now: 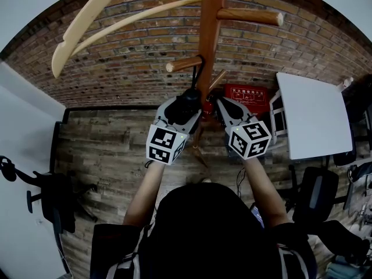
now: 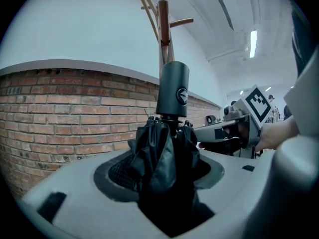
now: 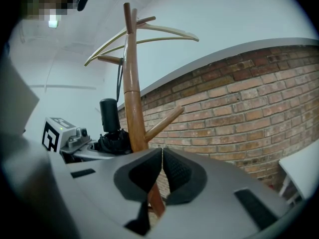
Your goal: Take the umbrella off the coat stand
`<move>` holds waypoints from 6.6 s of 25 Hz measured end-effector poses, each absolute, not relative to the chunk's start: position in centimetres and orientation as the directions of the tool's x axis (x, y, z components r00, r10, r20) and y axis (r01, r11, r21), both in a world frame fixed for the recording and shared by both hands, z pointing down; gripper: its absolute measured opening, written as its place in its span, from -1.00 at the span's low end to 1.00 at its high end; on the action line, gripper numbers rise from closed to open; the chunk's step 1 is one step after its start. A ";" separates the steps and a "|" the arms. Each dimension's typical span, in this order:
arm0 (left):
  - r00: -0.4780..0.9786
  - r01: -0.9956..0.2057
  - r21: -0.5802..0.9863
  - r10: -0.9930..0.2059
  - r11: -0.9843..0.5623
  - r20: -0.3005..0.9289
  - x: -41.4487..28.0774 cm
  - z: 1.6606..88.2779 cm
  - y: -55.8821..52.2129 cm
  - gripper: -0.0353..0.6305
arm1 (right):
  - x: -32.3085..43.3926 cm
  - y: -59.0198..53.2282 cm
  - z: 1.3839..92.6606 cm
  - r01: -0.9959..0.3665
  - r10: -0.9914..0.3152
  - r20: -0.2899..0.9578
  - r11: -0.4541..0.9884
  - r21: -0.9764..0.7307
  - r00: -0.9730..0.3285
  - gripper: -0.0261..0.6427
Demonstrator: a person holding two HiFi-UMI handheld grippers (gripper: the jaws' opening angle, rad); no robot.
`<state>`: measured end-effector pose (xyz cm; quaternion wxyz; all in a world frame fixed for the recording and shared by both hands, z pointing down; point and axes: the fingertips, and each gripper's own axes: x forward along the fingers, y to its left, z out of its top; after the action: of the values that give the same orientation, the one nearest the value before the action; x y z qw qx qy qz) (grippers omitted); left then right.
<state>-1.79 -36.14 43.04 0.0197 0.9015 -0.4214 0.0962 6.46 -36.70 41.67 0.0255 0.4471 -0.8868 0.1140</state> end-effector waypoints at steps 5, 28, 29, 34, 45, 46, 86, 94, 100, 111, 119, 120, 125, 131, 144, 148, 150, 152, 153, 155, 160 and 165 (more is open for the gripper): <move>0.623 -0.764 -0.048 -0.755 -0.644 0.204 -1.9 42.9 -36.0 -0.03 | 6.4 -36.5 41.4 -0.797 -0.786 0.144 0.578 -0.176 -0.602 -0.83; 0.633 -0.770 0.017 -0.759 -0.638 0.151 -2.1 39.4 -33.0 -0.03 | 6.9 -34.0 39.9 -0.794 -0.787 0.118 0.587 -0.155 -0.605 -0.83; 0.634 -0.770 0.019 -0.759 -0.638 0.148 -2.0 39.2 -32.8 -0.03 | 6.9 -33.9 39.8 -0.795 -0.788 0.117 0.587 -0.154 -0.605 -0.83; 0.633 -0.771 0.019 -0.762 -0.637 0.136 -2.2 38.5 -32.2 -0.03 | 6.9 -33.4 39.4 -0.795 -0.789 0.113 0.587 -0.150 -0.604 -0.83; 0.633 -0.772 0.026 -0.765 -0.635 0.122 -3.0 37.5 -30.7 -0.03 | 6.5 -31.9 39.4 -0.798 -0.793 0.109 0.581 -0.161 -0.600 -0.83; 0.633 -0.772 0.027 -0.765 -0.635 0.120 -3.1 37.4 -30.5 -0.03 | 6.5 -31.8 39.3 -0.798 -0.793 0.108 0.581 -0.162 -0.599 -0.83; 0.640 -0.768 0.009 -0.768 -0.640 0.023 -6.2 31.9 -27.3 -0.03 | 3.9 -29.8 34.3 -0.805 -0.808 0.032 0.582 -0.111 -0.589 -0.83; 0.629 -0.777 0.032 -0.777 -0.629 0.022 -7.7 32.3 -26.5 -0.03 | 2.8 -29.1 34.2 -0.806 -0.808 0.033 0.582 -0.110 -0.588 -0.83; 0.620 -0.784 0.050 -0.784 -0.619 0.034 -8.9 32.7 -26.0 -0.03 | 2.2 -28.3 34.2 -0.814 -0.816 0.040 0.569 -0.117 -0.577 -0.83; 0.657 -0.752 0.084 -0.753 -0.653 0.037 -10.0 34.7 -23.4 -0.03 | 1.1 -25.2 35.2 -0.839 -0.840 0.047 0.534 -0.108 -0.541 -0.83; 0.669 -0.743 0.078 -0.742 -0.665 0.052 -9.3 35.5 -21.8 -0.03 | 1.7 -23.1 34.5 -0.844 -0.846 0.028 0.529 -0.092 -0.533 -0.83; 0.669 -0.743 0.075 -0.741 -0.665 0.051 -9.1 35.5 -21.6 -0.03 | 1.9 -23.0 34.4 -0.844 -0.846 0.024 0.529 -0.091 -0.533 -0.83; 0.670 -0.742 0.061 -0.740 -0.667 0.058 -8.1 35.4 -20.1 -0.04 | 2.4 -21.8 34.2 -0.836 -0.839 0.013 0.541 -0.094 -0.545 -0.83; 0.659 -0.752 0.073 -0.749 -0.655 0.062 -6.6 35.3 -18.0 -0.05 | 3.6 -19.8 34.6 -0.821 -0.823 0.035 0.562 -0.102 -0.567 -0.83; 0.644 -0.764 0.107 -0.762 -0.636 0.072 -2.9 36.2 -12.1 -0.06 | 7.0 -14.5 35.8 -0.799 -0.800 0.052 0.588 -0.124 -0.597 -0.83; 0.628 -0.777 0.114 -0.774 -0.619 0.074 -2.5 36.3 -10.6 -0.06 | 7.6 -13.0 35.8 -0.792 -0.793 0.049 0.597 -0.129 -0.607 -0.83; 0.617 -0.786 0.116 -0.783 -0.608 0.077 -2.2 36.4 -10.0 -0.06 | 8.0 -12.2 36.0 -0.788 -0.790 0.047 0.601 -0.132 -0.611 -0.83; 0.609 -0.792 0.118 -0.789 -0.599 0.078 -1.8 36.5 -9.2 -0.06 | 8.5 -11.5 36.0 -0.785 -0.787 0.042 0.605 -0.134 -0.615 -0.83; 0.606 -0.794 0.118 -0.792 -0.596 0.077 -1.6 36.5 -8.9 -0.06 | 8.8 -11.2 36.1 -0.782 -0.786 0.039 0.608 -0.136 -0.617 -0.83; 0.599 -0.799 0.117 -0.798 -0.589 0.075 -1.2 36.6 -8.0 -0.06 | 9.1 -10.4 36.0 -0.776 -0.781 0.031 0.615 -0.136 -0.624 -0.83; 0.581 -0.812 0.118 -0.810 -0.571 0.076 -0.7 36.7 -6.0 -0.06 | 9.3 -8.5 36.0 -0.765 -0.767 0.022 0.637 -0.092 -0.642 -0.83; 0.564 -0.824 0.117 -0.822 -0.555 0.078 -0.8 36.7 -4.5 -0.06 | 9.3 -7.2 35.9 -0.749 -0.751 0.013 0.656 -0.093 -0.660 -0.83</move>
<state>-0.76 -4.51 36.70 0.0701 0.8817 -0.4666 0.0071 9.29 -7.24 35.92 -0.0132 0.4120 -0.9100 0.0450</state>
